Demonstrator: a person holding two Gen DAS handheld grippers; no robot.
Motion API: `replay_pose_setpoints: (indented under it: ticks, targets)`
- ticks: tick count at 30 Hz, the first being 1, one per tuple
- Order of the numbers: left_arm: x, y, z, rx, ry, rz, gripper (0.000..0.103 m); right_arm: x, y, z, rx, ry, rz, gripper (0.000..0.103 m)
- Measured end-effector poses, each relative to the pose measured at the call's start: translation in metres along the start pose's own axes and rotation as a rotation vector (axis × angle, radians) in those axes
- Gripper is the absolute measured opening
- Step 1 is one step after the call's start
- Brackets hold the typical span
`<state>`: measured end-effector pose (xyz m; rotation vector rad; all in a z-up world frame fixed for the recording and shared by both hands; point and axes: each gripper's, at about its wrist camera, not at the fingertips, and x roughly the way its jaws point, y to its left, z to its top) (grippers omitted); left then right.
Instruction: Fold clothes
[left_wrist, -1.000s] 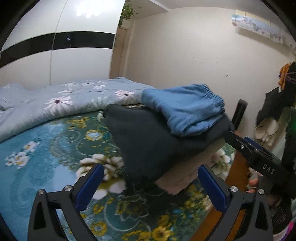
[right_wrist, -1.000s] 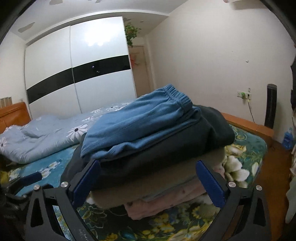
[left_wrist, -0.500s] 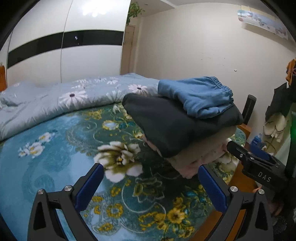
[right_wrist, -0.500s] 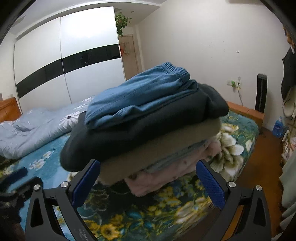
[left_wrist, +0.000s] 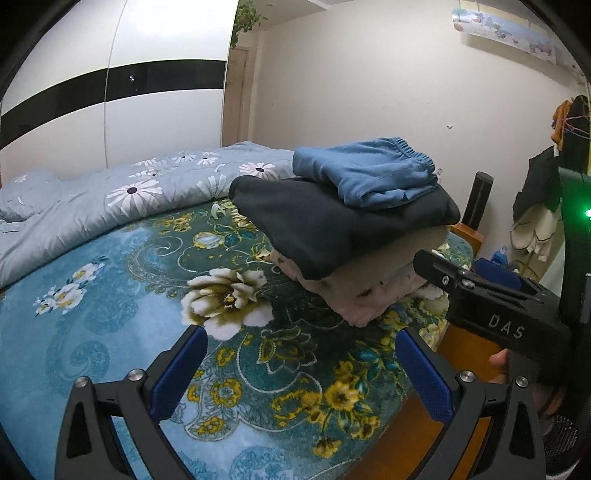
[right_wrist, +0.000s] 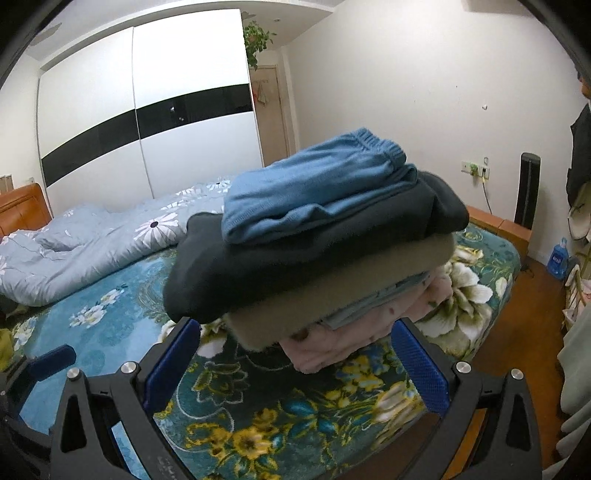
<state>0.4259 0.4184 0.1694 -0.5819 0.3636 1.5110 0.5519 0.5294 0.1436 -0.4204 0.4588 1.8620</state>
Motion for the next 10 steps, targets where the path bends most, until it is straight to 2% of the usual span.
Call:
replay_pose_setpoints:
  ticks: [10]
  targets:
    - [-0.031,0.009,0.001,-0.047,-0.082,0.035,0.103,-0.022,0.016,0.012,-0.032,-0.040,0.015,0.103]
